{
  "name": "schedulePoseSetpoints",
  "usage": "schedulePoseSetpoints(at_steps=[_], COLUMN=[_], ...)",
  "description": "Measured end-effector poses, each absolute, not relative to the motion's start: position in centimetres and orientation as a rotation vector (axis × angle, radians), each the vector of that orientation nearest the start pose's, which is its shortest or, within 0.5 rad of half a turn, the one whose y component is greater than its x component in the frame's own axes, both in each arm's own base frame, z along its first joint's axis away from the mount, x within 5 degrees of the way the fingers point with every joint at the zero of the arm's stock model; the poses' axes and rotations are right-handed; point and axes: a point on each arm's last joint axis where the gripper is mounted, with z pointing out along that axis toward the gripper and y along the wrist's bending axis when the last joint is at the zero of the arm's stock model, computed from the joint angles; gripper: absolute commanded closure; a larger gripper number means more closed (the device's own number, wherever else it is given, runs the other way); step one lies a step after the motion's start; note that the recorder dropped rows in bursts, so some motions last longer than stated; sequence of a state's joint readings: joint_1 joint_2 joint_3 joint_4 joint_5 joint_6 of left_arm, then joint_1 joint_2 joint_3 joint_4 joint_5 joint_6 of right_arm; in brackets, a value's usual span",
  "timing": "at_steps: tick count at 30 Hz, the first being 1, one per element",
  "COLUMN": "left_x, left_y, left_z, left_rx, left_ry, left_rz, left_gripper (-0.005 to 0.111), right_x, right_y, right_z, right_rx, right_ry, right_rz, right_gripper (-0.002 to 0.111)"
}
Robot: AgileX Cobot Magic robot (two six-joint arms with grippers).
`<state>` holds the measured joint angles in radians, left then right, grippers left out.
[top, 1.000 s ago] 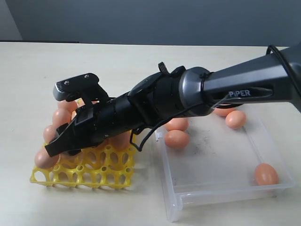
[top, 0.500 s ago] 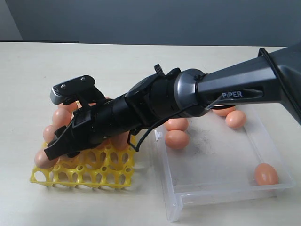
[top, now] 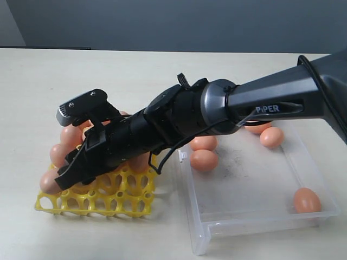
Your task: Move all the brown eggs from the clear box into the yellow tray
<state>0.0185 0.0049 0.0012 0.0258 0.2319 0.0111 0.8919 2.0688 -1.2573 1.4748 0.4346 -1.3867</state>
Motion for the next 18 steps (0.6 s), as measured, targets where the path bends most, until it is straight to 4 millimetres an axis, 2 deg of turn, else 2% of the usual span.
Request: schedulePoseSetpoints(at_steps=[3,13,15,18], left_x=[5.6,5.6,5.6,5.6], left_y=[0.2,0.2,0.2,0.2], left_z=[19.1,19.1,19.1,19.1], left_rx=[0.011,0.011,0.011,0.011], left_ry=[1.722,1.722,1.722,1.722], left_rz=[0.046,0.046,0.046,0.046], left_gripper=[0.106,0.106,0.106,0.106], right_x=[24.0,24.0,24.0,24.3], right_y=[35.9,35.9,35.7,34.9], right_z=[14.6,14.8,15.8,18.5], right_rx=[-1.183,-1.189,-1.184,-1.17], right_ry=[2.163,2.155,2.138,2.098], right_rz=[0.966,0.969,0.967,0.944], right_gripper=[0.051,0.05,0.05,0.05])
